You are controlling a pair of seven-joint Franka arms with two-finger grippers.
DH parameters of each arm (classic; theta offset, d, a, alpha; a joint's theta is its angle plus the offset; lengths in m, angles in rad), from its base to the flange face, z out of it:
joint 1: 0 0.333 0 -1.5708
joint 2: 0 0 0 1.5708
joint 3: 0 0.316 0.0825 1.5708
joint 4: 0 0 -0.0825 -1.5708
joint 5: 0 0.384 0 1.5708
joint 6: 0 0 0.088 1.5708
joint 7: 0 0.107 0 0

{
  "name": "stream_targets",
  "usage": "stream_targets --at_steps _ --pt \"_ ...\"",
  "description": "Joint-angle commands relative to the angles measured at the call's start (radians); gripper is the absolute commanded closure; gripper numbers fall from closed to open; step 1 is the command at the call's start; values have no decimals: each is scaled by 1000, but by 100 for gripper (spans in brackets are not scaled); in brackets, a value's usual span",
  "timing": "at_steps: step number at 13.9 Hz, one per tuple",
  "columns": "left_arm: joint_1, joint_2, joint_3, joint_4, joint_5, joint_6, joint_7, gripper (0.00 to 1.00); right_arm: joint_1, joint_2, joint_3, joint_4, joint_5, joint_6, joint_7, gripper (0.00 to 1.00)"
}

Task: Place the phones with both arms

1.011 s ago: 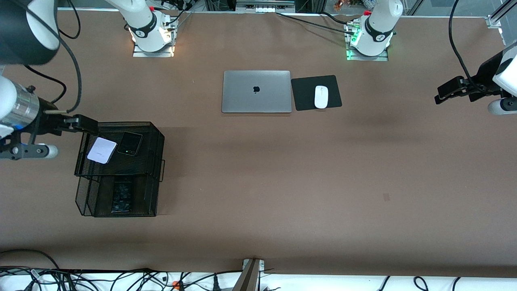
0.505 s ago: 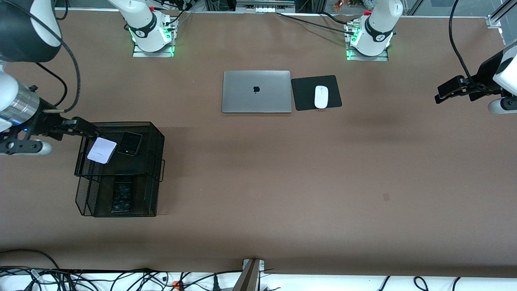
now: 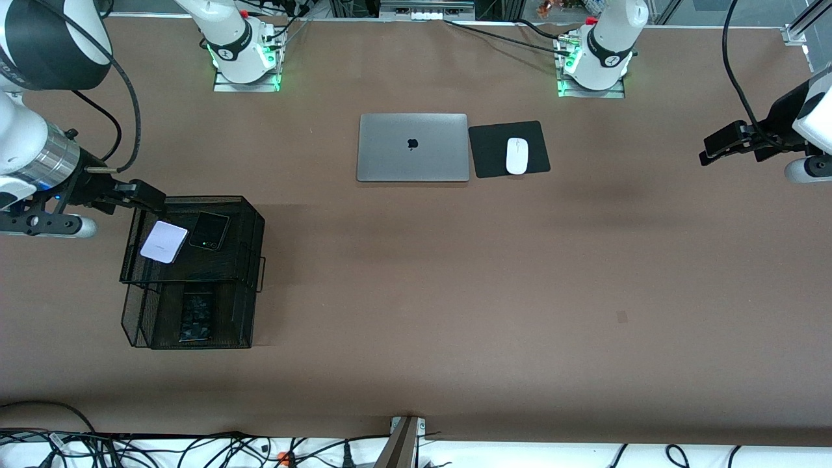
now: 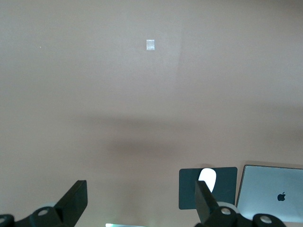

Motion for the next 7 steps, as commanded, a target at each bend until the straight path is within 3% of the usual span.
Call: stream_targets --at_steps 1,7 --pt "11 -21 -8 -10 -14 -11 14 0 -19 -21 -2 -35 1 18 81 1" --pt "11 -19 -6 -10 -14 -14 14 0 -25 2 -5 -23 -2 18 86 0"
